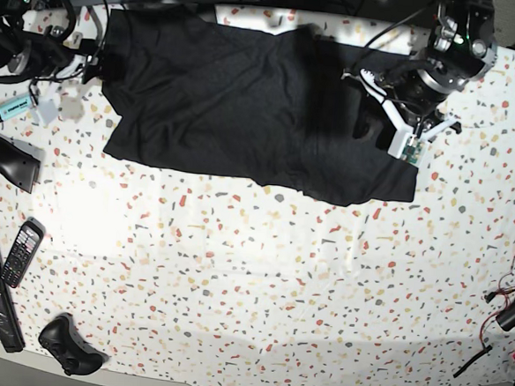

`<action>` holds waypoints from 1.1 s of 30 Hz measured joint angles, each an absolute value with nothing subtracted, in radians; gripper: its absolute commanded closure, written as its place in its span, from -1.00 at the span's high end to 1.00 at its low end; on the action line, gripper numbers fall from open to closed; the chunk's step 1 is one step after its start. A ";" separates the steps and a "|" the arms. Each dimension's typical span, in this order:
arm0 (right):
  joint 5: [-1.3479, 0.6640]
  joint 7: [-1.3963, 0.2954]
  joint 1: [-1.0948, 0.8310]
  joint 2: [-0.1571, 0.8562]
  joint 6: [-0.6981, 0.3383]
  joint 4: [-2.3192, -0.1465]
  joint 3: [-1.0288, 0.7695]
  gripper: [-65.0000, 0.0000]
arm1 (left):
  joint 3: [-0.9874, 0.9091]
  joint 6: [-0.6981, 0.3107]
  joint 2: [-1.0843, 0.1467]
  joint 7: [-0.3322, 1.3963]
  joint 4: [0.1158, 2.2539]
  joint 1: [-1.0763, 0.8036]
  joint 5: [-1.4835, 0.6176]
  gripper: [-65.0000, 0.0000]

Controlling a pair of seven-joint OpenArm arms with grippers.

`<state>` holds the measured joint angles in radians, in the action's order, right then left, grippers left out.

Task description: Fold the T-shirt properly

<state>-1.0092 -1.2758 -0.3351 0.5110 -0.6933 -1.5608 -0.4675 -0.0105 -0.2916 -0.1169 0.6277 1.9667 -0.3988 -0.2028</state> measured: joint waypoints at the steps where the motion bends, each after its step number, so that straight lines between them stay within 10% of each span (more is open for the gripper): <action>1: -1.008 -1.275 -0.335 0.506 -0.693 -1.560 -0.446 0.00 | -0.010 -0.292 -0.117 0.628 1.967 -0.399 -0.203 -0.32; 33: -0.862 -1.141 -0.332 0.443 -0.696 -1.563 -0.519 0.00 | -0.012 -0.292 -0.180 0.632 1.967 -0.399 -0.180 -0.32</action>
